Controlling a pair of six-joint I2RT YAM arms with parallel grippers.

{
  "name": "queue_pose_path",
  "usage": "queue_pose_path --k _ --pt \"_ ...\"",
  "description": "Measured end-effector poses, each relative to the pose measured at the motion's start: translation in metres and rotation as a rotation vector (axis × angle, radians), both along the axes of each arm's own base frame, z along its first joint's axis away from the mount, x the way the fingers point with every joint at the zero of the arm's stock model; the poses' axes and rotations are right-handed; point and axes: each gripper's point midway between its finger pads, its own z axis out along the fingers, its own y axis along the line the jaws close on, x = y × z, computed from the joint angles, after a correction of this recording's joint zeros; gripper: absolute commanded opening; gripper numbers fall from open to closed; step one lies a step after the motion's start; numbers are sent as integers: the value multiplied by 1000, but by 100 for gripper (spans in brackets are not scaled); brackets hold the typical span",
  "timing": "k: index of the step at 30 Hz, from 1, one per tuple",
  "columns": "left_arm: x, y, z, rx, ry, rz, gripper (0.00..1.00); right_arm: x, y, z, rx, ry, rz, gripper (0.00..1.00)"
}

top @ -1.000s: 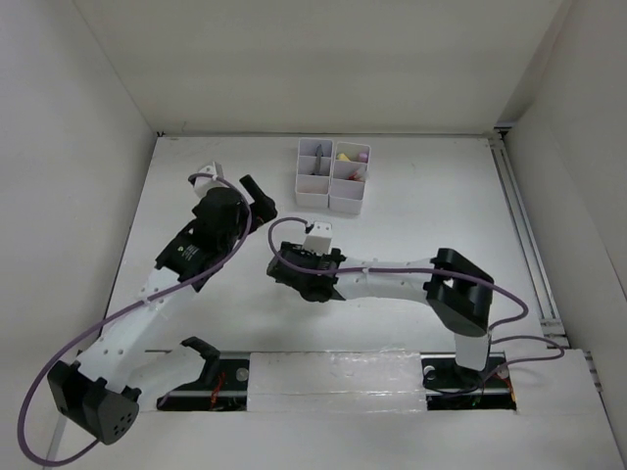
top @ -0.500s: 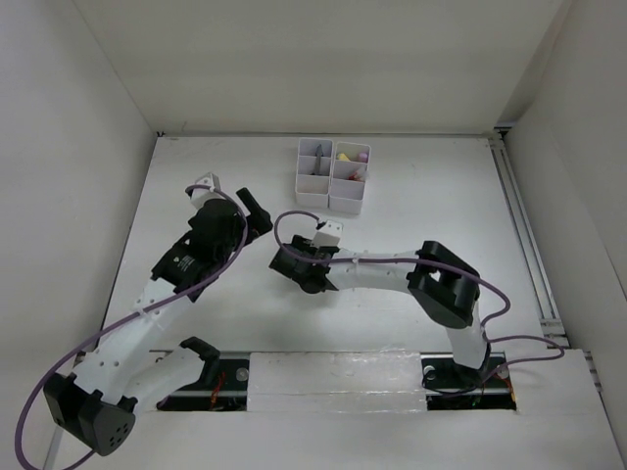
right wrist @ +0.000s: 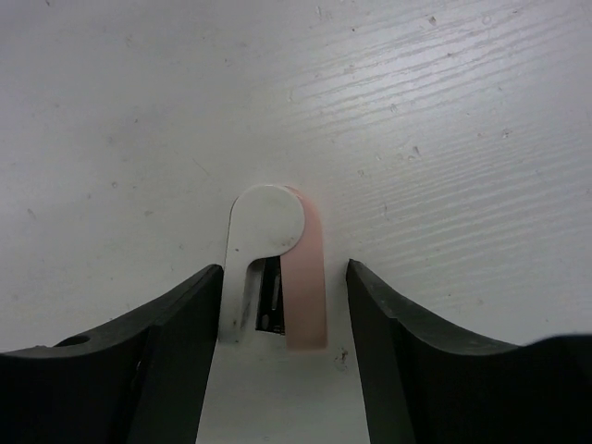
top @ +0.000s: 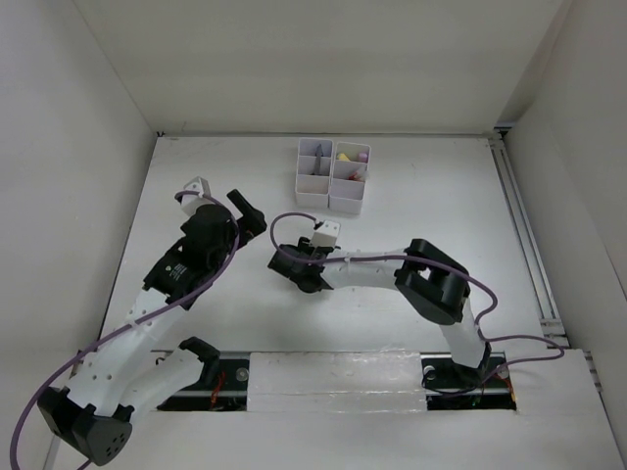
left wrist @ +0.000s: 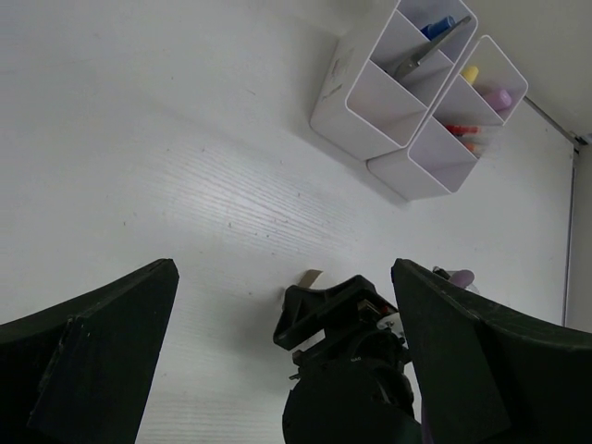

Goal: Sort the stationery into containers
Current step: Pick up the stationery from the center of the board.

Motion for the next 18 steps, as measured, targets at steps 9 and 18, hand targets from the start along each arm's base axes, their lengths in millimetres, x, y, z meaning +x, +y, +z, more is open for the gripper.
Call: queue_pose_path --k 9,18 --pt "1 3 -2 -5 8 29 100 -5 -12 -3 13 -6 -9 13" --pt "6 -23 -10 -28 33 -93 100 -32 -46 8 61 -15 131 0"
